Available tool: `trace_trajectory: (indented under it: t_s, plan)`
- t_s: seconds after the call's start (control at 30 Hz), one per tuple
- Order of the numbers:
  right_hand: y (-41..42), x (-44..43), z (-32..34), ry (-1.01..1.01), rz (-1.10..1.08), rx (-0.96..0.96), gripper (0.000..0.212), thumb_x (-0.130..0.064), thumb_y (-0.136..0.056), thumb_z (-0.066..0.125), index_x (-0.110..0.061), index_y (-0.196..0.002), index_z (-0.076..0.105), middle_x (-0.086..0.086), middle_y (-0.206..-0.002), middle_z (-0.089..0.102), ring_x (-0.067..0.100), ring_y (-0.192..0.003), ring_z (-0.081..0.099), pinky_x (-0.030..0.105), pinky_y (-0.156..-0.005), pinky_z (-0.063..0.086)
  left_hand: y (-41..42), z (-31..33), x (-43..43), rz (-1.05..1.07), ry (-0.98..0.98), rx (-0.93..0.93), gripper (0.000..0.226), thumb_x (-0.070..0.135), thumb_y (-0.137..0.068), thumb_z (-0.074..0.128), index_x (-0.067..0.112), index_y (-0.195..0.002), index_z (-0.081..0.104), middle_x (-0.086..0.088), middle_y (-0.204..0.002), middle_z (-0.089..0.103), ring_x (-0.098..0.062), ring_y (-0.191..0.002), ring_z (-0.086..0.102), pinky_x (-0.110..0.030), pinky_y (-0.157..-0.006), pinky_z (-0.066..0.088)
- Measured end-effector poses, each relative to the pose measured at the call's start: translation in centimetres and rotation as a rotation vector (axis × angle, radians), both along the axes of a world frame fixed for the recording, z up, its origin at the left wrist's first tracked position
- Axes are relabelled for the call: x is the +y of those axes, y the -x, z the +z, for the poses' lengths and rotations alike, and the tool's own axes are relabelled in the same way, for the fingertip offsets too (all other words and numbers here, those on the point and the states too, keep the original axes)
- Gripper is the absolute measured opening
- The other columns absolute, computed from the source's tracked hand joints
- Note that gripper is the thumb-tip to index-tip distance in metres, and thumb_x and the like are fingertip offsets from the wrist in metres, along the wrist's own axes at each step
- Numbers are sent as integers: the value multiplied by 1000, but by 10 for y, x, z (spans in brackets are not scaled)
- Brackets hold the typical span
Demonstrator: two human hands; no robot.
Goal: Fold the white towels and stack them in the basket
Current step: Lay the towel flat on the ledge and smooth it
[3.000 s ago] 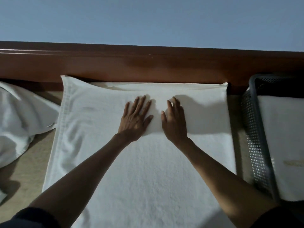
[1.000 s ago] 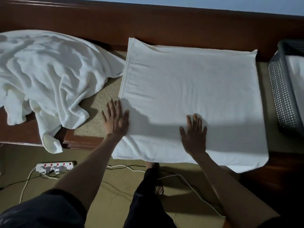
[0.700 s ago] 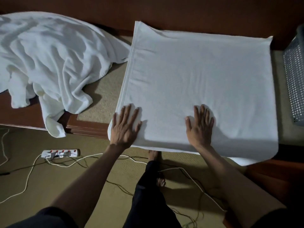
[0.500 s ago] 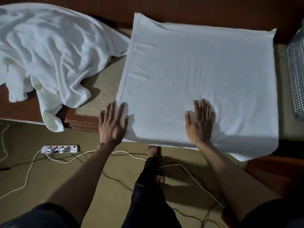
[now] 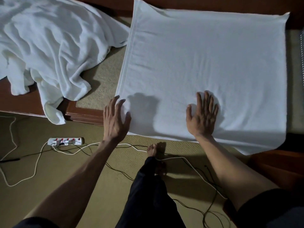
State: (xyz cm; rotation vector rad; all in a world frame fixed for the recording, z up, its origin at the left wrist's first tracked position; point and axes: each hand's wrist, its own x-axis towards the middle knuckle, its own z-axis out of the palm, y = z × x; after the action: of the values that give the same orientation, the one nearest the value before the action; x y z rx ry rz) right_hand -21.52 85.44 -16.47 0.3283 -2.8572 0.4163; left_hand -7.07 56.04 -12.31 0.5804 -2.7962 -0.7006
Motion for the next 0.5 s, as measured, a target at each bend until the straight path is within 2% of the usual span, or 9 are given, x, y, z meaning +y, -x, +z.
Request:
trace_trajectory:
  t_s: [0.03,0.1,0.17,0.23,0.33,0.4,0.5]
  plan:
    - [0,0,0,-2,-1,5,59,-45,-106,41,-19,-158,34,9,-166,26,26,-155,20,51,-123,20,-10,1,0,21,1,49,44,21,-92,56,9,-134,51,-13,-146,46,-32,-132,44,-46,-108,34]
    - [0,-2,1,-3,-4,10,58,-45,-106,40,-18,-158,34,9,-165,27,27,-154,22,51,-123,20,-39,-4,0,149,-24,88,43,7,-77,57,5,-120,53,-14,-120,51,-31,-107,49,-48,-90,43]
    - [0,-2,2,-10,-15,8,58,-45,-106,40,-19,-157,36,9,-165,29,27,-154,24,50,-123,20,-70,-14,-2,299,-186,20,41,-1,-78,58,7,-117,52,-7,-107,50,-25,-94,48,-55,-80,48]
    - [0,-4,3,-21,-27,2,57,-44,-105,41,-19,-156,37,8,-164,30,27,-153,25,49,-123,21,-89,-24,-4,375,-349,-109,38,12,-86,64,14,-122,54,2,-112,55,-19,-95,54,-53,-78,54]
    - [0,-3,2,-33,-23,-7,57,-43,-104,41,-20,-156,36,7,-164,31,27,-153,26,47,-123,20,-92,-30,-5,399,-549,-163,46,45,-89,67,20,-127,59,5,-121,64,-15,-101,64,-40,-75,56]
    - [1,-4,2,-43,-21,-9,57,-44,-104,40,-21,-156,36,7,-164,31,26,-153,25,46,-123,20,-85,-33,-4,472,-628,-143,44,46,-92,73,16,-123,63,1,-116,67,-15,-99,66,-31,-69,52]
    - [0,-4,0,-44,-17,11,56,-45,-105,38,-22,-156,36,6,-164,32,26,-152,27,45,-123,21,-80,-36,-7,526,-572,-145,29,34,-95,72,8,-108,69,-5,-99,68,-23,-88,65,-28,-63,43]
